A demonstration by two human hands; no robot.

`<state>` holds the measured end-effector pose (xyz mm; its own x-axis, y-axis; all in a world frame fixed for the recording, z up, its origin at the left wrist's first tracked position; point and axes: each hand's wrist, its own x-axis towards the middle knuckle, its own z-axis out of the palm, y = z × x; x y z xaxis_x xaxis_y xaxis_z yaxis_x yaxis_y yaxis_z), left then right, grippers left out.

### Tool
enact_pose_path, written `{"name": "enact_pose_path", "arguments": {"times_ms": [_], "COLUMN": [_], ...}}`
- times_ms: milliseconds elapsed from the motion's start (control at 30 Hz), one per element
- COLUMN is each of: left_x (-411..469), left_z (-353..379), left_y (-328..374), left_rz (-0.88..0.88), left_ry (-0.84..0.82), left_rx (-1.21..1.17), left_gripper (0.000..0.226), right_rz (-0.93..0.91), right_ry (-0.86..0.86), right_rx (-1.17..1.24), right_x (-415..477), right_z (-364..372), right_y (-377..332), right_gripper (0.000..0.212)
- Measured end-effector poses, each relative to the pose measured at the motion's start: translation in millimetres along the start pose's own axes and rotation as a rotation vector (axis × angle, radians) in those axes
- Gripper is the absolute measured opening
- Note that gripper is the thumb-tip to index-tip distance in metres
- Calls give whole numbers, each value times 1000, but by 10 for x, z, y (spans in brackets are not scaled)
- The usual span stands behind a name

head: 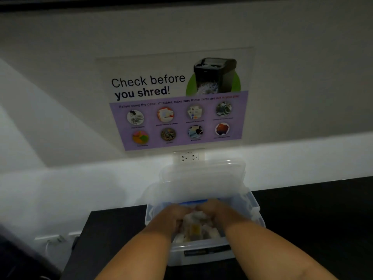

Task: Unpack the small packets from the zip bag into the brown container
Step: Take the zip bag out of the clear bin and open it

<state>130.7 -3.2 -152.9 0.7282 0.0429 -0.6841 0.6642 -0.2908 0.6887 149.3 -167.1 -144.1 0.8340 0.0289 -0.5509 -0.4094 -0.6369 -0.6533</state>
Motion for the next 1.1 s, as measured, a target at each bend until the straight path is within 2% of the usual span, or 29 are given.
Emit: {"name": "enact_pose_path", "arguments": {"times_ms": [33,100,167,233,300,433,567,633,733,867,933,1000,1100], "left_x": [-55,-60,-88,-52,-86,-301,-690,-945,-1371,-2002,-2305,-2587,-2978], "left_z": [13,23,22,25,31,-5,-47,-73,-95,-83,-72,-63,-45], "left_y": [17,39,63,71,107,262,401,444,511,682,708,672,522], "left_rz": [20,8,20,76,117,317,494,644,851,888,874,941,1061], "left_ry": [4,27,59,120,149,243,388,436,463,494,520,504,449], "left_rx": [-51,-5,12,-36,-72,-66,67,2,-46,-232,-300,-399,-502], "left_gripper": [18,32,42,54,64,33,25,22,19,13,24,32,29], "right_rz": [12,26,32,-42,-101,-282,-387,-488,-651,-761,-766,-767,-855], "right_ry": [1,15,57,120,157,254,317,359,380,353,348,315,256], "right_rx": [52,162,298,409,414,194,188,256,458,579,645,756,862], "right_x": [-6,21,23,32,-9,-301,-644,-832,-1211,-1742,-1998,-2274,-2641], "right_z": [-22,-52,-48,-23,-26,-151,-361,-462,-575,-713,-761,-759,-708], "right_y": [7,35,49,50,-11,-216,-349,-432,-567,-767,-862,-910,-862], "right_gripper": [36,13,19,14,14,26,23,28,22,12,16,19,12]}}
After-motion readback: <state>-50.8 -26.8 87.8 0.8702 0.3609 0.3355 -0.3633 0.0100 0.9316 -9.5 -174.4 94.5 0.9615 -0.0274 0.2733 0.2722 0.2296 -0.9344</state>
